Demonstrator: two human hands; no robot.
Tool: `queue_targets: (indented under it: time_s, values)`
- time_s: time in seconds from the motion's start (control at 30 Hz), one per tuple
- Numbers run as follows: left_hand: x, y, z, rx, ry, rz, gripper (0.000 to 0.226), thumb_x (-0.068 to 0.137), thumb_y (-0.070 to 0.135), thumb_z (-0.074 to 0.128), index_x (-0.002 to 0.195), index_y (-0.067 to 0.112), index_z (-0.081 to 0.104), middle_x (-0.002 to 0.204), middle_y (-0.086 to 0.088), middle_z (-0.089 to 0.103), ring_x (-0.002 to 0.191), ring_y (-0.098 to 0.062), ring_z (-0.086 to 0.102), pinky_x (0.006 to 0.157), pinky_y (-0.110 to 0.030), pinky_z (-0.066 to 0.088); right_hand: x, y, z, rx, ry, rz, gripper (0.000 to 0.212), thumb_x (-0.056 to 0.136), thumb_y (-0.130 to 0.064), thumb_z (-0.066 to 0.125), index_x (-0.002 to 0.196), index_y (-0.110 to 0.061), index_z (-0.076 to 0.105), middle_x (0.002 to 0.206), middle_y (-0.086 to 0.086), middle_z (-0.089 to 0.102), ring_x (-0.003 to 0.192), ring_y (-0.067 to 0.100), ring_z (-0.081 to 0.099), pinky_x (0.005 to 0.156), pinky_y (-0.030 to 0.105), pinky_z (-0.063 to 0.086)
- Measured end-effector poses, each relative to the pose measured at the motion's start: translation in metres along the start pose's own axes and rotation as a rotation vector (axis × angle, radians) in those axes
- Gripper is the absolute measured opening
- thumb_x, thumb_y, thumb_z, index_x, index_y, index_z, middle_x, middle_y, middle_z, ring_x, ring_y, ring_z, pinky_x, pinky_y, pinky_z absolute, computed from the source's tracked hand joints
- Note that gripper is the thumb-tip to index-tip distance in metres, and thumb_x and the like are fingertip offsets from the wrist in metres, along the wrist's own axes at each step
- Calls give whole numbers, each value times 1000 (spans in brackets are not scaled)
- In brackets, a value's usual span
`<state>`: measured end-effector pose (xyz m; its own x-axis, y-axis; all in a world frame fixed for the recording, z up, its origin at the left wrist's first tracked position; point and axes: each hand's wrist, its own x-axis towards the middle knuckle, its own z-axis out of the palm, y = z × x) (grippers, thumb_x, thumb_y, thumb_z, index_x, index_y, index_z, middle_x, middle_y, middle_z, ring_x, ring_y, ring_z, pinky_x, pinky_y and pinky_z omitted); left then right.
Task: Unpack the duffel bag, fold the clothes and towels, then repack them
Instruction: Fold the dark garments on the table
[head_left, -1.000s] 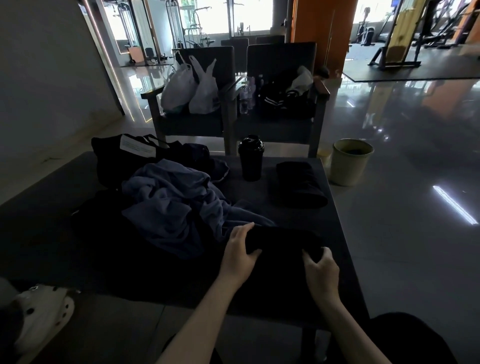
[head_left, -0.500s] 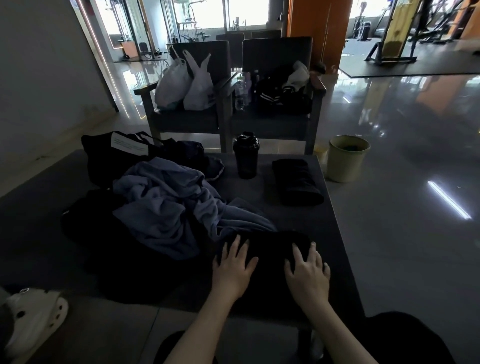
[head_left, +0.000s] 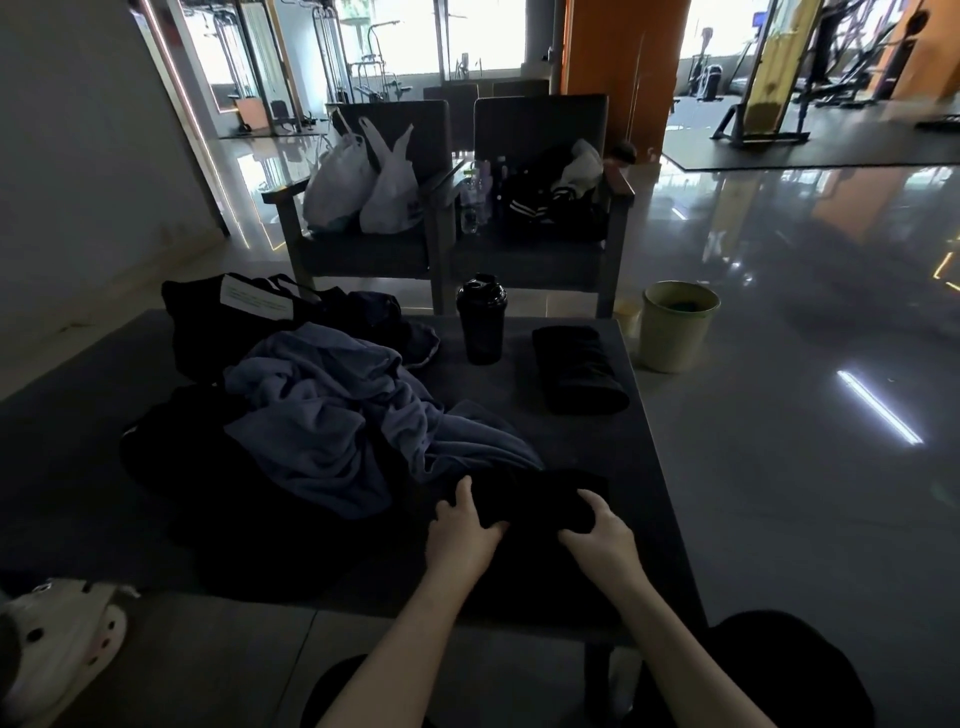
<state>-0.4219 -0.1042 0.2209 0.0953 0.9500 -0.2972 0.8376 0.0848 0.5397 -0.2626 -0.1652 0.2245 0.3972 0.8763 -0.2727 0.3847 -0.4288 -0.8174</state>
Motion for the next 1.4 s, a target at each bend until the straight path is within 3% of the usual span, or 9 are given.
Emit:
queue_targets:
  time_s: [0.1,0.3,0.6,0.67,0.8,0.97,1.13,1.27,1.4]
  values:
    - [-1,0,-7,-131,-18,26,78,85,44,62,147,27,18,136,-13,41,118,-29,51,93,-34,44,-4,0,-6,120,-20,-2,65,83,-10,66,141,-19,39,96,-5,55,73,0,54,48,6,42]
    - [-1,14,-19,-392,-80,127,77,83,15,63,148,27,22,139,-11,35,107,-18,47,80,-24,42,-2,-5,-12,178,6,-125,74,80,-11,68,144,-24,35,130,6,51,93,5,55,54,5,43]
    - [29,54,-42,-669,-36,232,70,85,7,65,144,22,32,134,-6,47,117,-20,52,96,-31,48,35,-36,-62,282,54,-208,68,82,3,61,141,-21,39,109,0,53,73,1,54,49,4,43]
    - [43,72,-47,-684,-8,282,67,87,9,65,144,20,32,132,-3,47,118,-18,50,99,-30,45,55,-45,-74,287,89,-251,68,82,4,62,141,-21,39,119,5,51,82,-1,53,54,3,43]
    - [82,110,-54,-707,14,365,59,90,5,60,143,20,36,126,2,48,111,-9,50,83,-11,44,103,-62,-98,288,166,-296,68,82,-2,66,142,-22,39,121,0,49,106,14,52,78,19,44]
    - [156,145,-50,-666,46,373,58,90,5,59,142,22,40,136,-4,45,113,-9,49,77,-7,43,180,-79,-114,250,237,-328,68,82,-4,67,143,-18,39,126,4,50,107,12,46,83,22,42]
    - [218,167,-39,-634,54,324,60,92,2,55,146,17,32,142,-6,43,127,-17,46,104,-26,42,255,-83,-117,205,246,-335,67,82,-6,68,142,-17,40,134,10,51,112,16,49,94,30,45]
    - [257,170,-19,-524,46,223,57,96,14,52,148,16,29,144,-9,40,122,-16,47,85,-15,39,298,-74,-105,-41,286,-335,63,85,-15,67,142,-12,40,144,15,40,129,28,42,106,35,36]
    - [269,160,10,-317,-27,134,61,98,34,44,152,21,16,152,-16,22,137,-29,33,110,-33,31,312,-59,-83,-576,269,-258,60,91,-41,54,145,-25,34,159,6,8,142,31,18,114,44,22]
